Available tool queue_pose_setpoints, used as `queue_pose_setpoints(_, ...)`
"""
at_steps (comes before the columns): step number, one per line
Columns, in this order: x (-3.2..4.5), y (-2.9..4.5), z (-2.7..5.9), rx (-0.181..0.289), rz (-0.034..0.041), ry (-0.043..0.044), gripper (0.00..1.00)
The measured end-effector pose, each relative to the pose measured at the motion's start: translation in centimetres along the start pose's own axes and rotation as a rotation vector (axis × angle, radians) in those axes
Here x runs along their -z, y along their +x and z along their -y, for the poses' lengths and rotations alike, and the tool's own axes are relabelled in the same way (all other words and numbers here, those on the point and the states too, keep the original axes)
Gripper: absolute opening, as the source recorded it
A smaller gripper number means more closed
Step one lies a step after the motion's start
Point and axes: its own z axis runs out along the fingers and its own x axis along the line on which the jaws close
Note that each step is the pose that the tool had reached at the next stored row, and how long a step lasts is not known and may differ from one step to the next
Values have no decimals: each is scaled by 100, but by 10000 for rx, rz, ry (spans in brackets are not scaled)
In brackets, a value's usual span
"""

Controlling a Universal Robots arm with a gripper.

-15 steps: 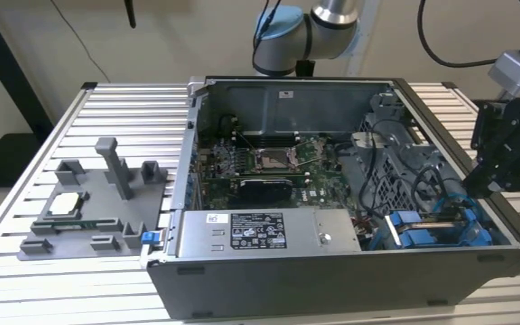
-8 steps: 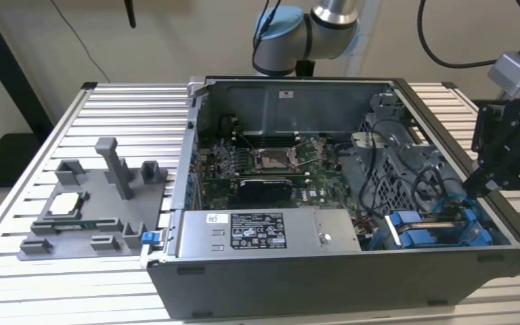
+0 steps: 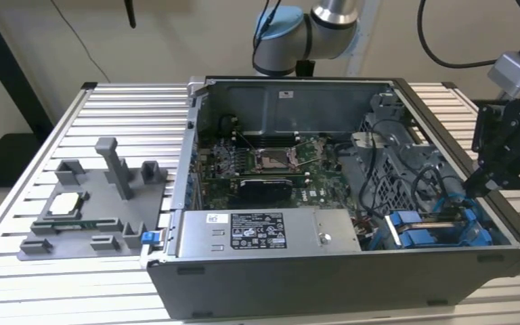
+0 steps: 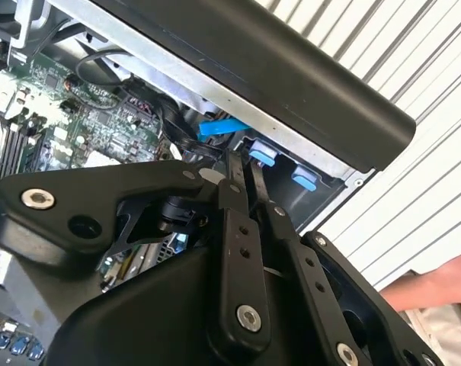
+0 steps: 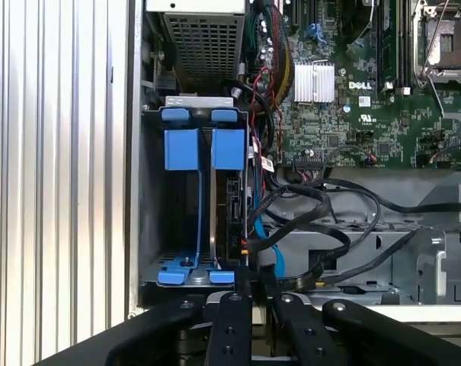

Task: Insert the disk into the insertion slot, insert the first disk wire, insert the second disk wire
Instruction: 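Insert the second disk wire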

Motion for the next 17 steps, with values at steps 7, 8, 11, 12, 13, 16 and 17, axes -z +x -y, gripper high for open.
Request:
queue_pose_setpoints(7,13,0,-5,0,1,0,0)
queue_pose_setpoints(8,29,-1,-12,0,2,0,0)
queue_pose_setpoints(11,91,-2,-56,0,3,0,0)
queue_pose_setpoints(12,102,-3,-78,0,7,0,0)
queue_pose_setpoints(13,111,-3,-100,1,8,0,0)
queue_pose_setpoints(16,137,-2,-167,0,9,0,0)
queue_pose_setpoints(17,147,-2,-197,1,10,0,0)
